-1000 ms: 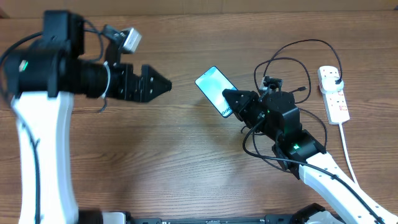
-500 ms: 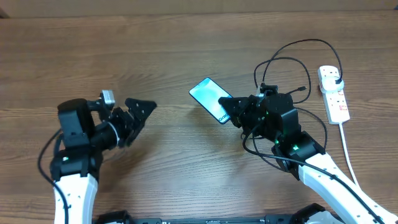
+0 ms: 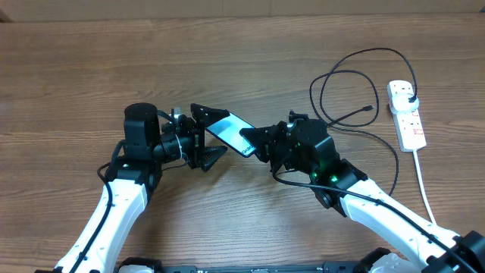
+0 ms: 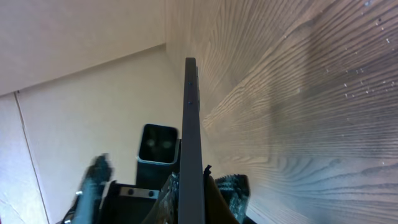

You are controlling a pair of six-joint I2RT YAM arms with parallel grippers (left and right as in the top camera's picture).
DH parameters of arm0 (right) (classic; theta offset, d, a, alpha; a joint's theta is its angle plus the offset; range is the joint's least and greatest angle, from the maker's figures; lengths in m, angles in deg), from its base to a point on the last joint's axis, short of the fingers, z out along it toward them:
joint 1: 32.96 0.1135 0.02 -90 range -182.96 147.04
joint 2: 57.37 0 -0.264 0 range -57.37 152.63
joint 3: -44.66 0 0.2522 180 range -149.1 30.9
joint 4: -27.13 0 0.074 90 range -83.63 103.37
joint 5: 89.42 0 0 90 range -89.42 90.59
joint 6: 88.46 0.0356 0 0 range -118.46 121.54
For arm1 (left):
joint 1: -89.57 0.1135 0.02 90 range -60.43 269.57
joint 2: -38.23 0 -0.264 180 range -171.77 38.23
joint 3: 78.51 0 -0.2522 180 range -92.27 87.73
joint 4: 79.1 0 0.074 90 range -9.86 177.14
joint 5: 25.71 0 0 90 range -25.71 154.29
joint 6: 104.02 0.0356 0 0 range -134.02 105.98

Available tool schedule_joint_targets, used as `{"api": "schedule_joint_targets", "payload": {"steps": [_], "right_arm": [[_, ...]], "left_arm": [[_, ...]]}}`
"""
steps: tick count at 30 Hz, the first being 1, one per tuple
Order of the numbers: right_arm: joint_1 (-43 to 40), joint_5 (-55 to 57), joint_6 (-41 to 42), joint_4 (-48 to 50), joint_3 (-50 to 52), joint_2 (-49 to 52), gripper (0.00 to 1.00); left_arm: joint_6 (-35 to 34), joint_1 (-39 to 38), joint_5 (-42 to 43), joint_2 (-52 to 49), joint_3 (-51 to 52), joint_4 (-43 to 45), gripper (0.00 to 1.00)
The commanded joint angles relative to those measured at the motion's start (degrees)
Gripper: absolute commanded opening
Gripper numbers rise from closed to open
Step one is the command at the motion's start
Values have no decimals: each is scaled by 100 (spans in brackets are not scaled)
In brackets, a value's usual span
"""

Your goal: Plug charger to phone and switch on socket

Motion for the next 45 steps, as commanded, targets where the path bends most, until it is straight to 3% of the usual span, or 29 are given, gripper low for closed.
{"api": "schedule_joint_targets", "payload": {"steps": [1,7,15,18,21,23,26,30,33,36,39,43,45], "right_arm": [[-2,-44,160,118,-48,-31,4],[116,-442,160,120,-48,-31,4],[452,-289,439,350,-48,-31,4],[472,-289,459,529,-48,-31,4],[472,-289,457,459,-48,-31,5],[472,-289,452,271,-48,-31,13],[472,-282,396,-94,-48,-31,24],[468,308,240,-872,-48,-31,63],[468,1456,-739,-1655,-48,-31,100],[459,2304,-1788,-1902,-48,-31,100],[247,2288,-3314,-1851,-223,-44,100],[-282,2269,-3517,-3158,-966,-42,100],[-778,2481,-3812,-4315,-1757,-37,100]], "left_arm": [[-260,-74,87,-101,13,31,88],[-492,-74,-177,-101,13,96,58],[-599,-144,-175,-101,13,518,52],[-597,-197,-175,-101,13,516,45],[-597,-199,-175,-101,13,516,21],[-592,-197,-177,-101,13,514,4],[-422,-186,-369,-101,13,511,4],[103,-181,-785,-101,13,444,4],[354,-177,-852,-101,13,426,4],[378,-173,-868,-103,13,177,4],[592,-101,-868,-140,13,-166,4],[503,96,-866,-297,13,-164,4],[382,201,-866,-474,2,44,4]]}}
